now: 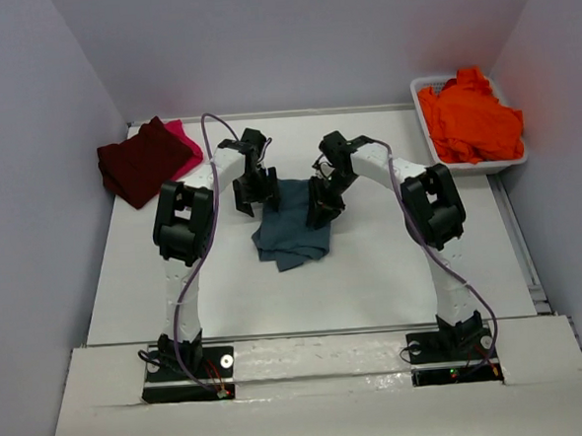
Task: Fold and stack the t-shirts
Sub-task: Fold the tshirt
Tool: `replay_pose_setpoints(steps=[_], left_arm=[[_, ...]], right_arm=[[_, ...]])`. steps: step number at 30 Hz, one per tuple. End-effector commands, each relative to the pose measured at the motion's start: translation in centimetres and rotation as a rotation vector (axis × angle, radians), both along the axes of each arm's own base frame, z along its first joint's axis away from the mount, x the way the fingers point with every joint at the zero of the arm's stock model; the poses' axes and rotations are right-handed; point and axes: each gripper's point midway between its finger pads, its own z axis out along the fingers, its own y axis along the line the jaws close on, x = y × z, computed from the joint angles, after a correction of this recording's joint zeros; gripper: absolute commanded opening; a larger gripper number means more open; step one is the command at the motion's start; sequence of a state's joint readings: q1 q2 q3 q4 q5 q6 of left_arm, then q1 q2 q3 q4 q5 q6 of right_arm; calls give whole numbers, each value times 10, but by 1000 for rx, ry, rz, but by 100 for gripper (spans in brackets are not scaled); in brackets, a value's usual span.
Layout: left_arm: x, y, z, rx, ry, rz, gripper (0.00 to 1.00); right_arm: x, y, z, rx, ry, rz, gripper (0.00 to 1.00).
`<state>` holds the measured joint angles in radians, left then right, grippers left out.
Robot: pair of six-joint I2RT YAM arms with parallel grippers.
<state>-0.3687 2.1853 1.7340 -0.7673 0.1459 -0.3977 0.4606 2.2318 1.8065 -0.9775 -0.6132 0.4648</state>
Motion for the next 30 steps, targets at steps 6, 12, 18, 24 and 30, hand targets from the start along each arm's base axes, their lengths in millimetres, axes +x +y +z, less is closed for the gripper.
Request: replay_pose_setpoints(steps=[6,12,18,24,30], left_arm=[[-1,11,-1,41,5,0,80],[1,13,1,54,2,2,80],[0,19,0,64,8,9,80],[1,16,6,46,-11,-1,81],[8,15,26,5,-70,-3,81]], right_arm=[[-21,11,2,47,-8,20,38],[-59,-12,-22,3,54,21,38],[-74,-21,-29,-5,62,29,38],[-68,-20,-19,-1,17,40,38],[-47,-8,22,42,-60,49,38]])
